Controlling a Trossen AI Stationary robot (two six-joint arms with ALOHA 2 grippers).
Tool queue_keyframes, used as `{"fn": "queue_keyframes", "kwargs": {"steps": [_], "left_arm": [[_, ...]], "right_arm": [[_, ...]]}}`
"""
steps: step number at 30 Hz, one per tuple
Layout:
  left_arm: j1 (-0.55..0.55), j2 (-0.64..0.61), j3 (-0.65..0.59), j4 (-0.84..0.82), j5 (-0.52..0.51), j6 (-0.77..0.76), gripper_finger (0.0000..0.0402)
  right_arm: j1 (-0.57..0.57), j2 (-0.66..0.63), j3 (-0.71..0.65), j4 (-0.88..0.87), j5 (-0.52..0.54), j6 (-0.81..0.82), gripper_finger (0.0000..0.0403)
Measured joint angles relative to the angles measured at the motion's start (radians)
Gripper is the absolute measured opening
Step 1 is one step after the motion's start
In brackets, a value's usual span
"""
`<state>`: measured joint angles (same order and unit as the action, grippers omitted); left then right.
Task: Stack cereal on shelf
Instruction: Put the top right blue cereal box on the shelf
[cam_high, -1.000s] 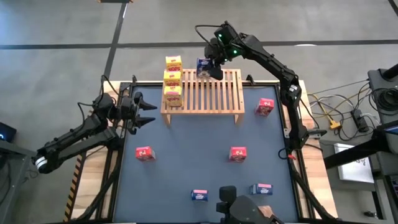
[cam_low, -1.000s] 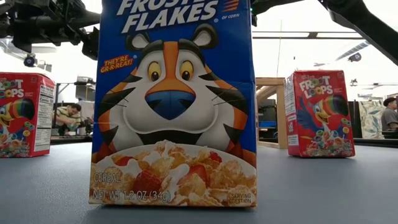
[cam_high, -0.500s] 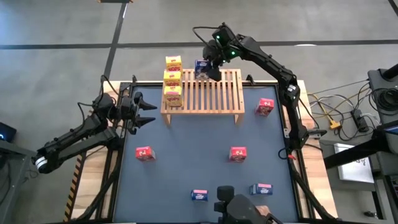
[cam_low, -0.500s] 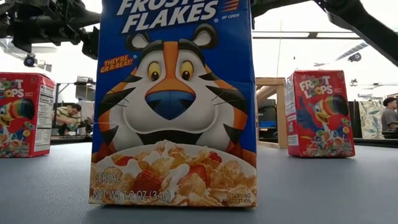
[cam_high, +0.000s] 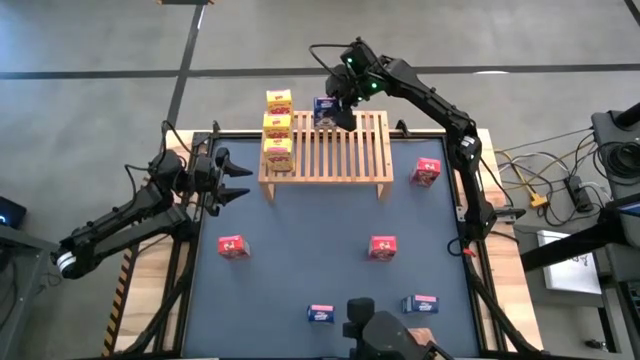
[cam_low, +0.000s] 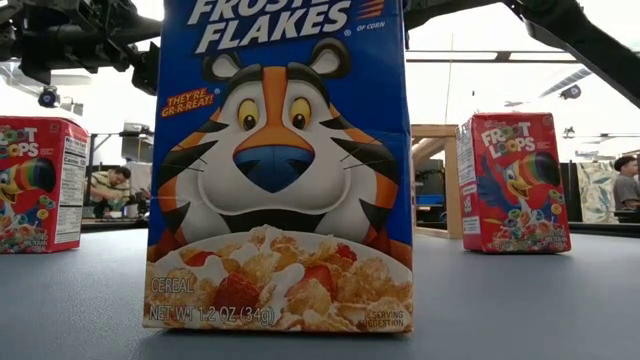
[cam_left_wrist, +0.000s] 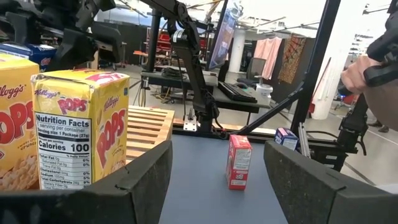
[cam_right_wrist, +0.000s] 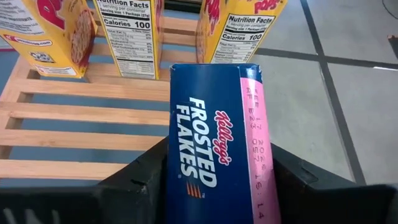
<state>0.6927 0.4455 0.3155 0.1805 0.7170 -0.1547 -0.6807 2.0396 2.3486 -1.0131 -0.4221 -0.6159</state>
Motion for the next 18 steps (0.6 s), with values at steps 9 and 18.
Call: {"fn": "queue_keyframes", "kwargs": {"steps": [9, 18], "left_arm": [[0.000, 0.000, 0.000, -0.001, 0.000, 0.000, 0.0238], [0.000, 0.000, 0.000, -0.004, 0.000, 0.000, 0.0238]], "right_arm": [[0.000, -0.002, 0.001, 0.000, 0.009, 0.001, 0.0224], [0.000, -0.069, 0.006, -0.029, 0.052, 0.002, 0.0226]]}}
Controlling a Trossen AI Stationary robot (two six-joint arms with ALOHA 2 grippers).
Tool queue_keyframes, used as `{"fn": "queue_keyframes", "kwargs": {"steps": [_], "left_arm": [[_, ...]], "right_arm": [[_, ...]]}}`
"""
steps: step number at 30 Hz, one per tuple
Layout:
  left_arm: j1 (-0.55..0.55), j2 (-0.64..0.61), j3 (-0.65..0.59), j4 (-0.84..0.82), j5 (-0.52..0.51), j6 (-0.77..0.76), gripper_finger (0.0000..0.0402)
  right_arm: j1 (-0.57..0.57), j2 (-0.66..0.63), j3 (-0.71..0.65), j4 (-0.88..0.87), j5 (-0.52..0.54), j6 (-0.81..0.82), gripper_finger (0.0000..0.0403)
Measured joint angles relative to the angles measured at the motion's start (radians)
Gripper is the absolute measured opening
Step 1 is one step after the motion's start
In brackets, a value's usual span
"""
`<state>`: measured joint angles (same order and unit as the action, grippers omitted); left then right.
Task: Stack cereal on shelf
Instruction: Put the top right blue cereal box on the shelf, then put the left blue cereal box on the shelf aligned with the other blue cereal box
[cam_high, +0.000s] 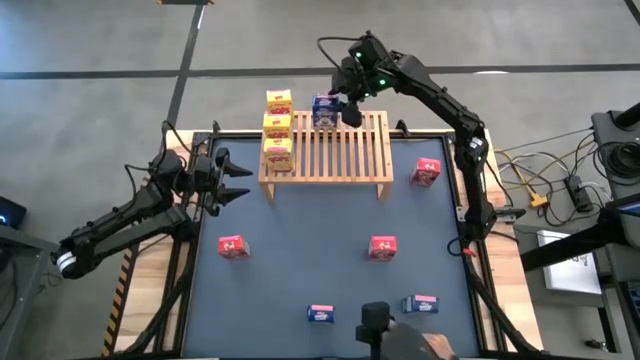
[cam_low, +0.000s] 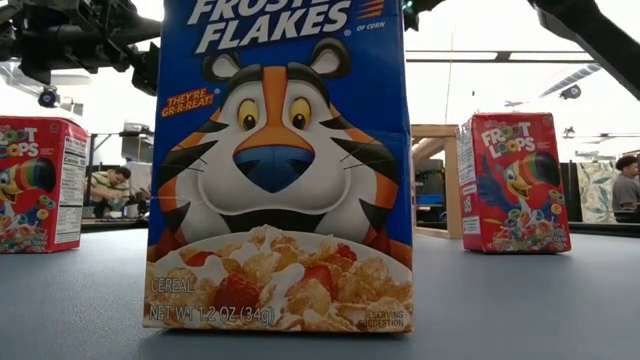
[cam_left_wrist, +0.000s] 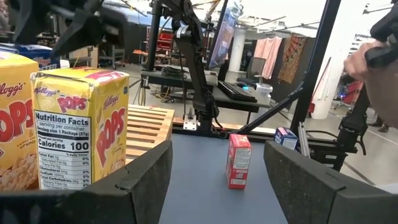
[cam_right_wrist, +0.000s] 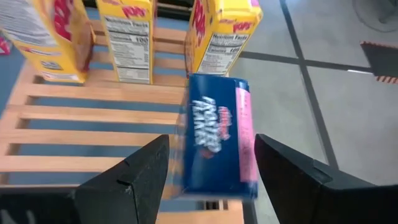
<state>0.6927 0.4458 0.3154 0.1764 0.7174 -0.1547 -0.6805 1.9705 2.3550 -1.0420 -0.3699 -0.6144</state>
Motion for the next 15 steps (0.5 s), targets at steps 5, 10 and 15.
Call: {"fn": "queue_keyframes", "kwargs": {"steps": [5, 10, 15], "left_arm": [[0.000, 0.000, 0.000, 0.000, 0.000, 0.000, 0.0238], [0.000, 0.000, 0.000, 0.001, 0.000, 0.000, 0.0238], [-0.003, 0.000, 0.000, 0.005, 0.000, -0.005, 0.0238]], "right_arm": [[0.004, -0.071, 0.000, -0.049, 0.005, 0.021, 0.0226], [0.032, -0.149, 0.000, -0.135, 0.005, 0.049, 0.0226], [0.089, -0.214, -0.002, -0.215, 0.004, 0.083, 0.0226]]}}
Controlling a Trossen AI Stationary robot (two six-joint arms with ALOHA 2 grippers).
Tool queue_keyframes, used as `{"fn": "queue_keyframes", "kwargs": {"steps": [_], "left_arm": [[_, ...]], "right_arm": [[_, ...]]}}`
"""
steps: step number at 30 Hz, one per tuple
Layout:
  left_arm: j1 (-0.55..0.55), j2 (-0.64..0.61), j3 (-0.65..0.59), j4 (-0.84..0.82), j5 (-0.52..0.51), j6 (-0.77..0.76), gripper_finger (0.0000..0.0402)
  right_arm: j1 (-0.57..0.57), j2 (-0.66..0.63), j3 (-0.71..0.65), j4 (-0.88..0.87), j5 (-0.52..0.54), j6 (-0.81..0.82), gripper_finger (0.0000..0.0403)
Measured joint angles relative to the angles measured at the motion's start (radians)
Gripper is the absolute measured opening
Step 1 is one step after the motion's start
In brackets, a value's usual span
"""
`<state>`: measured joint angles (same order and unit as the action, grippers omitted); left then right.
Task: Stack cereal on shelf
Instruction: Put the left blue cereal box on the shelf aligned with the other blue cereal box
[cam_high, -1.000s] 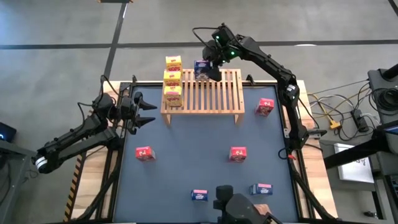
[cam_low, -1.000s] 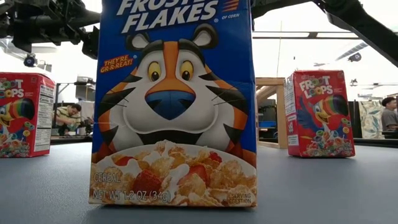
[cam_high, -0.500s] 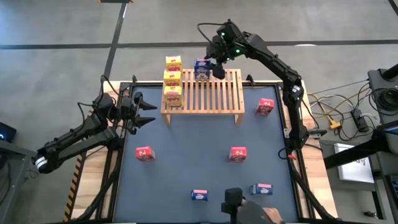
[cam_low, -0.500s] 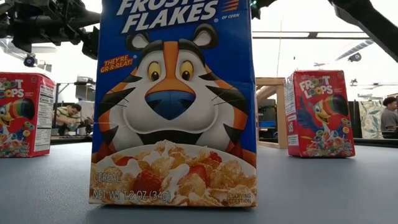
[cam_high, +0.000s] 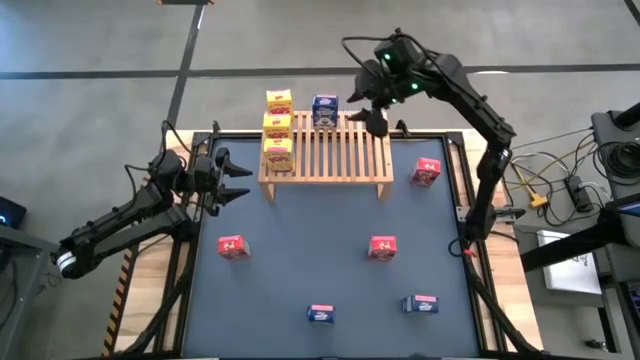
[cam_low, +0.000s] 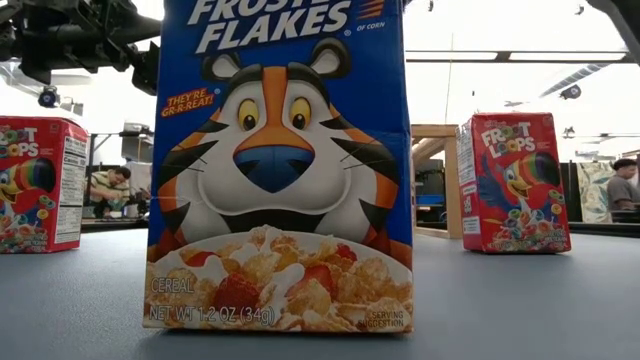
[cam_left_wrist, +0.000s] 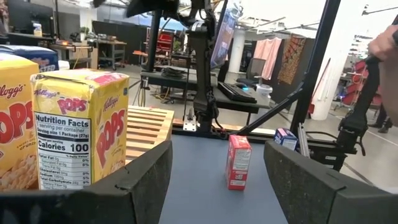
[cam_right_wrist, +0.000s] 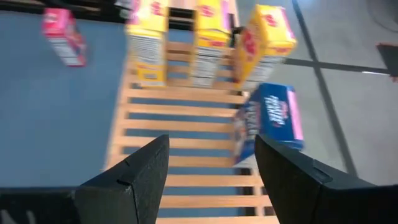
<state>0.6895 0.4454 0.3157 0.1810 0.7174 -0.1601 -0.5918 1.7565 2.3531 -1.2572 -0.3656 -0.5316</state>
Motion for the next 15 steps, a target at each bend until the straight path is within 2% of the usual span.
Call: {"fn": "queue_keyframes", "kwargs": {"steps": [7, 12, 15], "left_arm": [[-0.069, -0.032, 0.000, -0.002, -0.003, -0.017, 0.0236], [-0.181, -0.067, 0.000, -0.018, -0.081, -0.033, 0.0233], [-0.277, -0.081, 0.000, -0.041, -0.167, -0.032, 0.0233]], "right_arm": [[0.154, -0.086, -0.082, -0.011, 0.002, 0.069, 0.0226], [0.298, -0.175, -0.276, 0.110, 0.163, 0.130, 0.0226], [0.357, -0.237, -0.420, 0.203, 0.191, 0.170, 0.0226]]}}
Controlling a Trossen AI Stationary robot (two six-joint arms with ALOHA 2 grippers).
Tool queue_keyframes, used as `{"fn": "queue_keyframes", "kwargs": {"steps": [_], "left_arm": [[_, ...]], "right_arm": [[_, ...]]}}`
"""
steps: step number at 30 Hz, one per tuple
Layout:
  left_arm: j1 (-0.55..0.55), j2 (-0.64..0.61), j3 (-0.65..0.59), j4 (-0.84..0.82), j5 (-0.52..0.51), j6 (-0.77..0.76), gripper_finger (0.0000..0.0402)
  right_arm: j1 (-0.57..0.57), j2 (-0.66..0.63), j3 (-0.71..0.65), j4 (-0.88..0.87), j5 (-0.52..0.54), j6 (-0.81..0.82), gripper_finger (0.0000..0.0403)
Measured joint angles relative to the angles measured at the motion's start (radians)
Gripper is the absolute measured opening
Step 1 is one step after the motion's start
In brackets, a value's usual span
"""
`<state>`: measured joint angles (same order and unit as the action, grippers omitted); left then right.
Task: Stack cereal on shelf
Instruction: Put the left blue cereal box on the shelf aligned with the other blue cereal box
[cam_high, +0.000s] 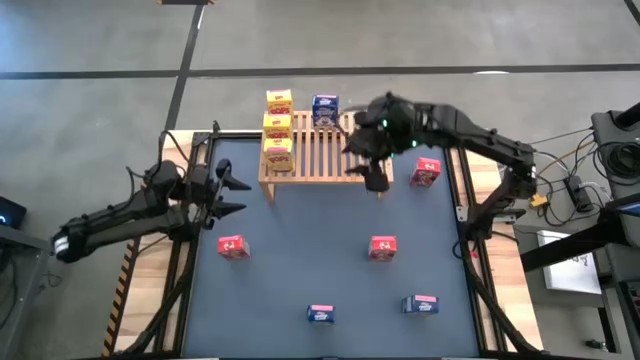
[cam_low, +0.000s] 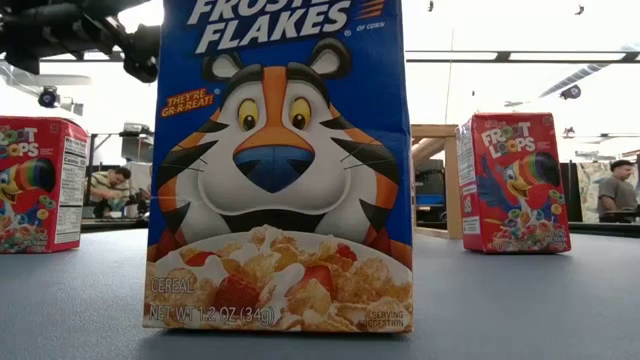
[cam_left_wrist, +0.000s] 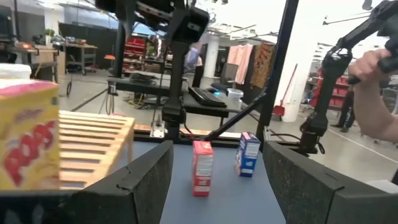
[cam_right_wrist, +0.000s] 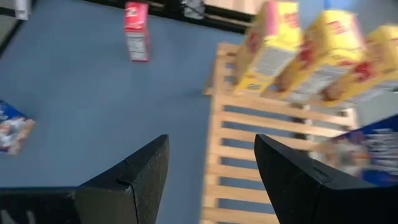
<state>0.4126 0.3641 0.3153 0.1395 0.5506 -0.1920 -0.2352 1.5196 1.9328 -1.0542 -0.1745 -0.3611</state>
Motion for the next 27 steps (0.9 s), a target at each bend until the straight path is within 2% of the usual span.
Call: {"fn": "queue_keyframes", "kwargs": {"steps": [3, 5, 9, 14, 21, 25, 27], "left_arm": [[-0.106, -0.006, 0.002, -0.034, -0.091, 0.001, 0.0233], [-0.176, -0.010, 0.024, -0.114, -0.164, 0.011, 0.0233], [-0.326, 0.005, 0.081, -0.280, -0.365, 0.020, 0.0233], [-0.531, 0.059, 0.101, -0.245, -0.532, -0.008, 0.0233], [-0.807, 0.259, 0.198, -0.222, -0.822, -0.010, 0.0233], [-0.923, 0.435, 0.304, -0.220, -0.936, -0.009, 0.0233], [-0.962, 0.530, 0.363, -0.220, -0.962, -0.008, 0.0233]], "right_arm": [[0.044, -0.072, -0.153, 0.106, 0.004, 0.042, 0.0226], [0.068, -0.126, -0.256, 0.176, 0.024, 0.078, 0.0226], [0.111, -0.236, -0.461, 0.311, 0.056, 0.142, 0.0226], [0.185, -0.364, -0.673, 0.439, 0.133, 0.201, 0.0226], [0.256, -0.499, -0.839, 0.575, 0.228, 0.233, 0.0226], [0.258, -0.545, -0.886, 0.624, 0.229, 0.229, 0.0226], [0.257, -0.560, -0.904, 0.641, 0.230, 0.214, 0.0226]]}}
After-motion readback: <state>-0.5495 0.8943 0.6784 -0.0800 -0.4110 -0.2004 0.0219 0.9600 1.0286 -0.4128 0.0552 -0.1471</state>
